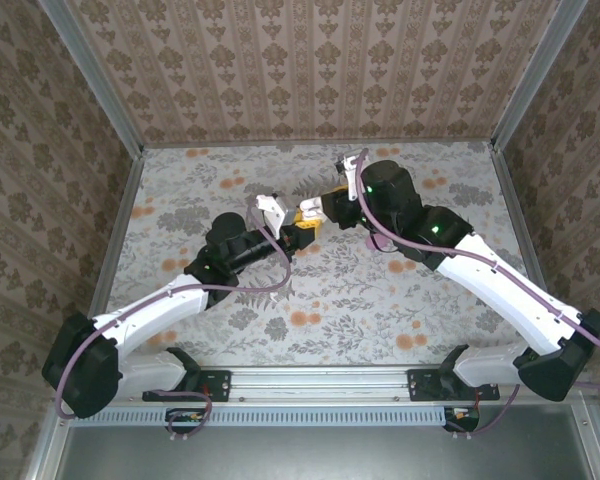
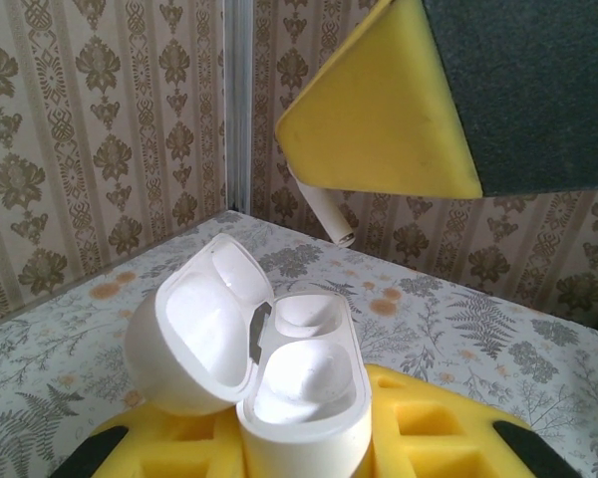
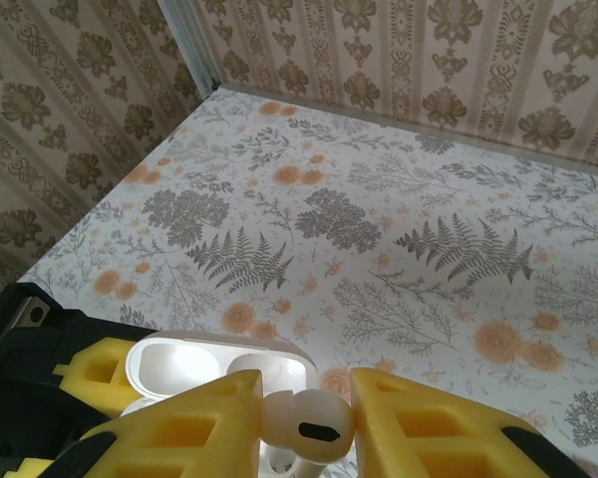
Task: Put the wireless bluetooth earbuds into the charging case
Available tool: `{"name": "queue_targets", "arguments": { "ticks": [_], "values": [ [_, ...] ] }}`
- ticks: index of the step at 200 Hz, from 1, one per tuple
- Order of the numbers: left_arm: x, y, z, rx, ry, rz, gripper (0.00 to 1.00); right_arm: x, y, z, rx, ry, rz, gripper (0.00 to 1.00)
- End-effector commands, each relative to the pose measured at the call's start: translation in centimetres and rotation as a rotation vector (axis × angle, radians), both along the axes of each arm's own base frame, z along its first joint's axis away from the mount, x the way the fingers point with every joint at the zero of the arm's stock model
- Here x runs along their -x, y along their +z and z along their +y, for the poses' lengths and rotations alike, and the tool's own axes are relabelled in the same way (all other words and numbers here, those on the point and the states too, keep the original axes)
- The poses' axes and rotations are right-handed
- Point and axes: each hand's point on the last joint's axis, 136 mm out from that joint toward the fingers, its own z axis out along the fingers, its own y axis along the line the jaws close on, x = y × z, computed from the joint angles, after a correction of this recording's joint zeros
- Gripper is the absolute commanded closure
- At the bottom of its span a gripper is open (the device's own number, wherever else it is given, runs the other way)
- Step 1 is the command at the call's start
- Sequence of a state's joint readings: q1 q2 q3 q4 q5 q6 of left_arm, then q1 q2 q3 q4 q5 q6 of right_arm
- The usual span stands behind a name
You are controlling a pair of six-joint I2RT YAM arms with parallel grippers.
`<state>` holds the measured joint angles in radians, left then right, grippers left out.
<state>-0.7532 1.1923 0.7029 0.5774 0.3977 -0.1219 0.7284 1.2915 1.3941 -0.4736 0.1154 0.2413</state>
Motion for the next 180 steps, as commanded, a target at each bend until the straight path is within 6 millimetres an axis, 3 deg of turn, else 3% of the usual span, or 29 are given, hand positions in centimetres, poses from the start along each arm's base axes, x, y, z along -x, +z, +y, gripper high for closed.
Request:
{"name": "queue_targets", "arguments": {
  "ticks": [1,180],
  "values": [
    [0.5,2.6,-0.4,0.059,-0.031,-0.041,0.75,0.0,1.3,1.0,-0.021,0.03,-0.029,0.7],
    [0.7,3.6,-0.3,0.083,-0.033,-0.049,0.75,0.0,-0.6,1.3,0.045,0.033,-0.04,0.7]
  ]
}}
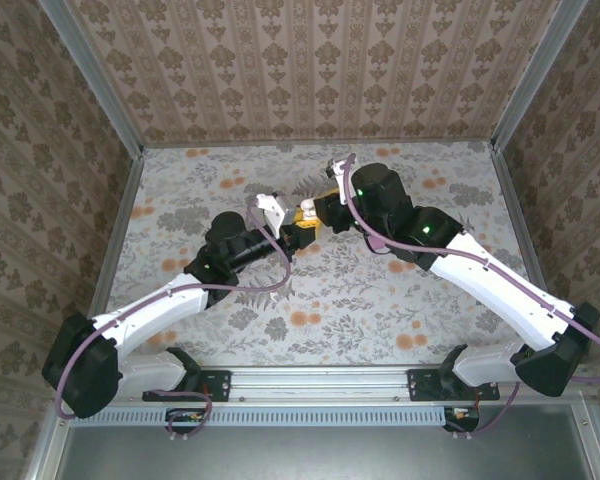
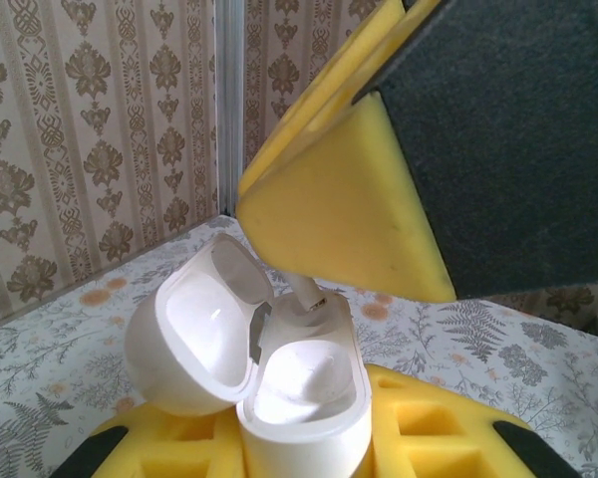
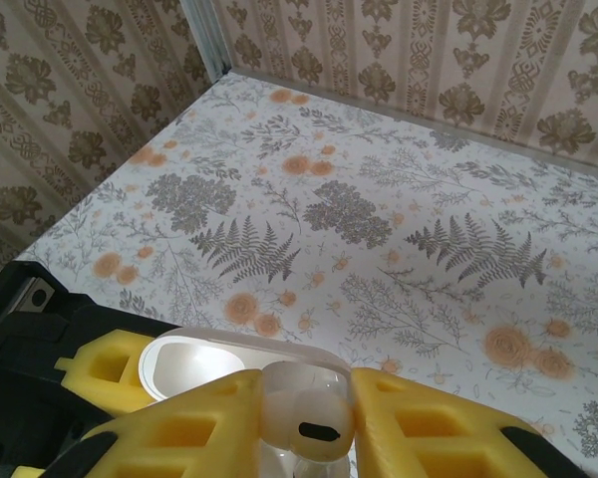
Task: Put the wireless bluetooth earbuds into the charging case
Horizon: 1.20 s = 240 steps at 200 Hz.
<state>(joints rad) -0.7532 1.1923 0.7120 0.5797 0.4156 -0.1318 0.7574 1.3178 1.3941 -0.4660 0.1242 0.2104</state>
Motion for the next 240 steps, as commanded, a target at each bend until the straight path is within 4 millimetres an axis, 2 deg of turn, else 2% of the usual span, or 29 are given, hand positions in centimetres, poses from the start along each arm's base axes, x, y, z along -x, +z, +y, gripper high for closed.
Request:
{"name": "queue_targets", "arguments": {
  "ticks": [1,56,104,181,240],
  "values": [
    [0.4,3.1,-0.2,0.073,-0.015,-0.049,0.75,-0.2,0.3,0.1,0.007,-0.002,-0.037,0.7],
    [0.5,3.5,-0.2,0.083,-0.021,-0.052,0.75,-0.3,-0.4,-0.1,0.023,-0.013,-0.048,0.7],
    [0.4,3.5,0.0,0.086,-0.006,-0.054,0.75,0.5,-0.4,0.2,0.007,0.025,-0.036,0.69],
    [0.3,4.0,0.2,0.09,0.005,-0.073,0.75,1.9,-1.4,0.4,0.005,0.086,-0.003,0.62],
    [0.4,4.1,0.3,0.087,0.007,-0.078,0.75,2.2,-0.5,0.4,-0.038,0.088,-0.009,0.55]
  ]
}}
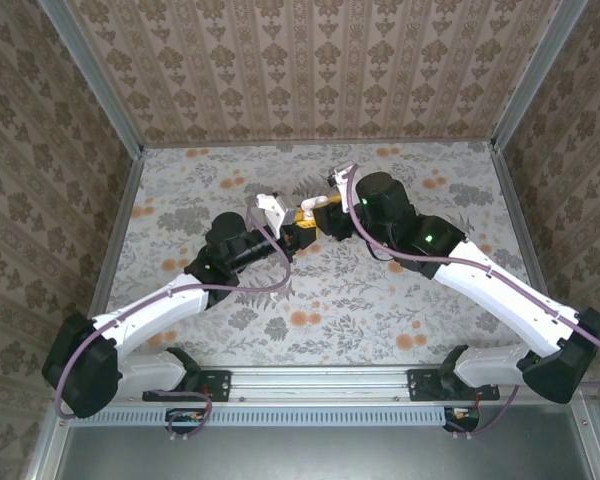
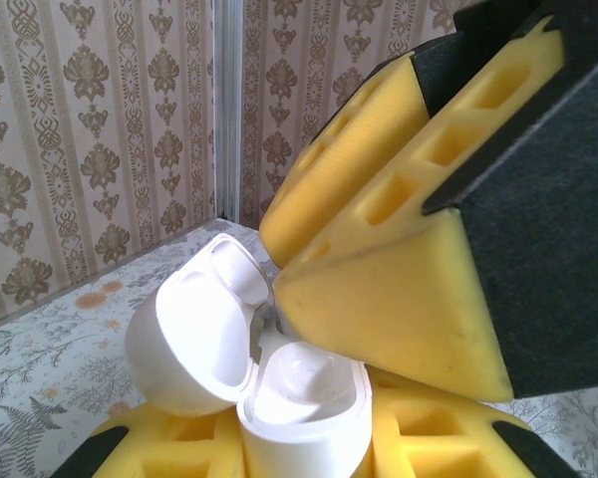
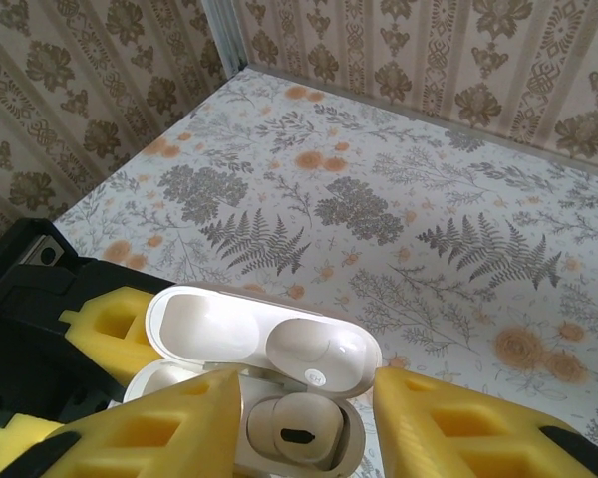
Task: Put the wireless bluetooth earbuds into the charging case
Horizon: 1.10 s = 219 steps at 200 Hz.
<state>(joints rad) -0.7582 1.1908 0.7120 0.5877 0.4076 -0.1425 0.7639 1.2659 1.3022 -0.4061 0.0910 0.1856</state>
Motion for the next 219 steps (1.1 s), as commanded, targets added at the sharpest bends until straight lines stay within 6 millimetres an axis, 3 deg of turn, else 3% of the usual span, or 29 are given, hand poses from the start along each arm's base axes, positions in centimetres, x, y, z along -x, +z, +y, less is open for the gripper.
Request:
{"name": "queue_targets", "arguments": {
  "ticks": [1,51,128,176,219],
  "values": [
    [0.3,3.9,0.3,0.076,0.004,-0.082,0.75,1.1,0.5,0.3,-0.031,0.041,0.008,0.55],
    [0.3,3.8,0.4,0.072,0.003,-0.083,0.75,1.4,1.3,0.3,-0.127,0.059,0.061,0.42],
    [0.4,3.8,0.3,0.071,0.001,-0.082,0.75,1.5,2.1,0.5,-0.31,0.096,0.203,0.41],
    [0.4,3.8,0.3,0.07,0.001,-0.084,0.75,0.9,2.4,-0.1,-0.358,0.05,0.231,0.48],
    [0.5,3.8,0.4,0.065,0.0,-0.093,0.75,0.0,1.5,-1.7,-0.342,-0.045,0.234,0.65]
  ]
}}
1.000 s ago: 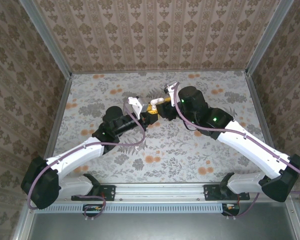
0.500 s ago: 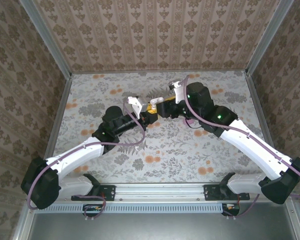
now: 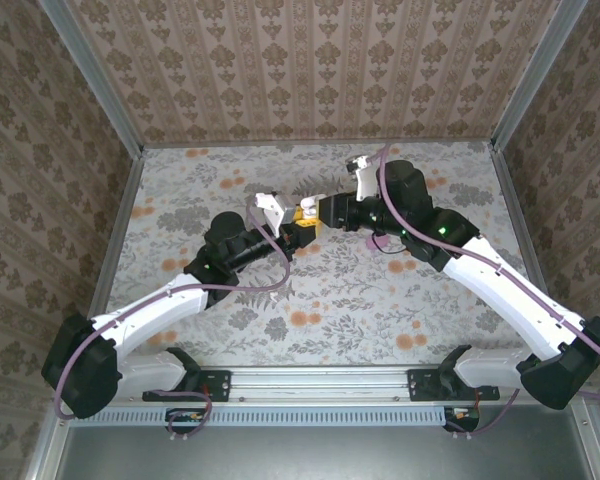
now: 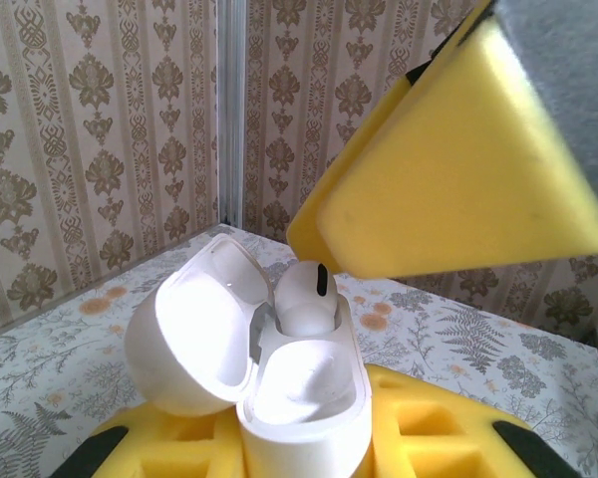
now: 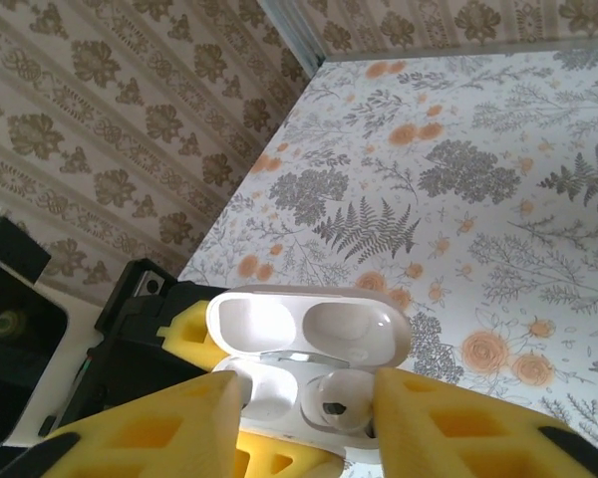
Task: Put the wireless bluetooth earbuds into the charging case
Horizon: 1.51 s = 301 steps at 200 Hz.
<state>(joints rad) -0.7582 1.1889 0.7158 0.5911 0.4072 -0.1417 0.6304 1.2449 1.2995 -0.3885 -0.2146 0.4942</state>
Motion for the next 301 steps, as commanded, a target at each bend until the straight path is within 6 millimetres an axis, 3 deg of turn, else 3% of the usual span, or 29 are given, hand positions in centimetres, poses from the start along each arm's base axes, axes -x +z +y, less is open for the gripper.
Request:
{"name": "queue_targets", "arguments": {
  "ticks": [1,64,112,165,199,219,235,255,272,301],
  "values": [
    [0.5,3.5,0.3,0.06,-0.001,-0.086,0.75,-0.2,0.3,-1.3,-0.011,-0.061,-0.006,0.66],
    [1.2,3.8,0.3,0.054,-0.03,-0.121,0.75,-0.3,-0.6,-1.2,0.017,-0.047,0.016,0.77],
    [1.3,3.9,0.2,0.051,-0.035,-0.142,0.75,-0.2,-0.4,-0.7,0.002,-0.023,0.014,0.76],
    [1.0,3.8,0.5,0.049,-0.012,-0.143,0.75,0.9,0.6,-0.9,0.005,0.015,-0.028,0.62],
    [1.2,3.7,0.8,0.036,-0.005,-0.179,0.75,1.1,2.4,-2.6,-0.037,-0.061,-0.083,0.45],
    [1.6,4.1,1.3,0.035,0.014,-0.237,0.75,1.0,3.1,-4.6,-0.066,-0.156,-0.105,0.43],
    [1.8,4.3,1.9,0.021,0.042,-0.29,0.75,-0.1,1.6,-7.8,-0.046,-0.325,-0.064,0.41],
    [2.3,4.6,2.5,-0.007,0.057,-0.335,0.75,-1.3,-2.0,-11.6,-0.045,-0.486,0.071,0.43],
    [2.7,5.3,3.3,-0.012,0.078,-0.358,0.75,-1.9,-4.6,-11.8,-0.07,-0.466,0.174,0.44],
    [2.7,6.2,5.1,-0.012,0.152,-0.361,0.75,-2.4,-8.4,-9.8,-0.029,-0.384,0.312,0.45]
  ]
}}
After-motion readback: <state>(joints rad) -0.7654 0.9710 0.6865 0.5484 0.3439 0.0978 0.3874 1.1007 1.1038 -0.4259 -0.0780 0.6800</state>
